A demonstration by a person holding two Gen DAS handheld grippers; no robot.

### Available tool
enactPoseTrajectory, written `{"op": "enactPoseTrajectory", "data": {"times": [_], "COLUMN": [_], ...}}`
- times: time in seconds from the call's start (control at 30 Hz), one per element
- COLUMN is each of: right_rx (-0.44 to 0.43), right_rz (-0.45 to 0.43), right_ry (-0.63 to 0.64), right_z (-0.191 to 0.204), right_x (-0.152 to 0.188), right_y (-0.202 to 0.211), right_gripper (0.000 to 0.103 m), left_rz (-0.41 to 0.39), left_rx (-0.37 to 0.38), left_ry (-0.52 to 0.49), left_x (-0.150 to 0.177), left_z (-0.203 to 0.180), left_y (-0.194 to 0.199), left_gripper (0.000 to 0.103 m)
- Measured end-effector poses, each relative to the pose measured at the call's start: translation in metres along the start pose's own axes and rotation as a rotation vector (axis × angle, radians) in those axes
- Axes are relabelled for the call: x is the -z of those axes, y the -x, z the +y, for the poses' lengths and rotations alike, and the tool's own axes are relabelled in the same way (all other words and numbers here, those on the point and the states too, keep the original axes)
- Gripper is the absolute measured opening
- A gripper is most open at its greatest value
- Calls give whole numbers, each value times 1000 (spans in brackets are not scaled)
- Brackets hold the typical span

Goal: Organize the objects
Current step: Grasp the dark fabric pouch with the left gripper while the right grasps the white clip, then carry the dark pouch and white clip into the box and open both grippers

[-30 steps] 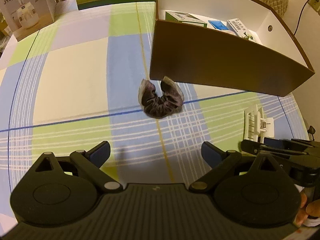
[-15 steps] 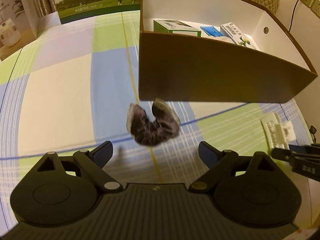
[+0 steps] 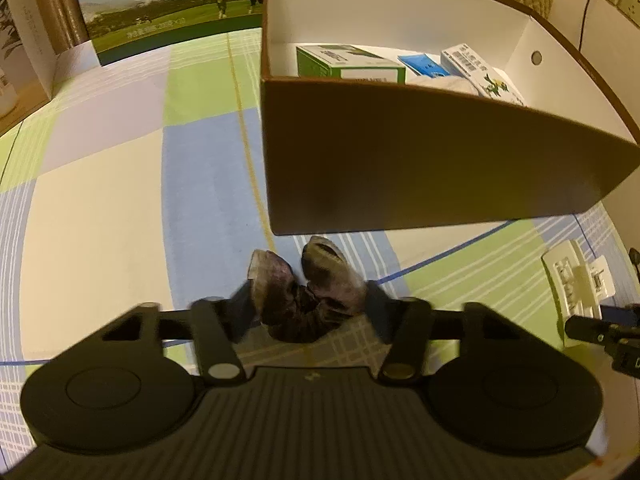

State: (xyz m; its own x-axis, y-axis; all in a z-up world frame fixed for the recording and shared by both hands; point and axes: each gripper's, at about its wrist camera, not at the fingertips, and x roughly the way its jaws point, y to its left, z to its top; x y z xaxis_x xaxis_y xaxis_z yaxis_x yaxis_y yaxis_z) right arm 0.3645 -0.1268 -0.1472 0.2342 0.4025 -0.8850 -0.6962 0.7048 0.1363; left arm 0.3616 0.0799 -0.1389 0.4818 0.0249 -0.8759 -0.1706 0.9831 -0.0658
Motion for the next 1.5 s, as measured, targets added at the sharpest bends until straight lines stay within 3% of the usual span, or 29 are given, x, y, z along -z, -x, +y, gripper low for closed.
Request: {"op": "enactPoseTrajectory", "data": {"times": [0.27,0.37,0.87,1.1,1.33,1.5], "right_rx": [-7,-16,-89,-91,-79,-76], "right_rz": [-3,-7,46,75,80,78], "right_ry": [25,40,119,105,94,104], "right_z": [4,6,18,20,21,24], "right_x": [6,10,57,69,66,65], "right_y": [1,3,30,35,32,30], "right_gripper": [24,24,24,24,26,27], "left_rz": [-8,3,162,179,166,152], "left_rx": [-2,12,187,159,136,119], "left_ry": [-25,-22,25,9,33,32], "left_x": [6,13,90,102,98,94], "left_z": [1,1,-36,-49,-50,-53], "left_y": [13,19,63,59,55,53], "left_gripper": [25,24,26,42,41,34]}}
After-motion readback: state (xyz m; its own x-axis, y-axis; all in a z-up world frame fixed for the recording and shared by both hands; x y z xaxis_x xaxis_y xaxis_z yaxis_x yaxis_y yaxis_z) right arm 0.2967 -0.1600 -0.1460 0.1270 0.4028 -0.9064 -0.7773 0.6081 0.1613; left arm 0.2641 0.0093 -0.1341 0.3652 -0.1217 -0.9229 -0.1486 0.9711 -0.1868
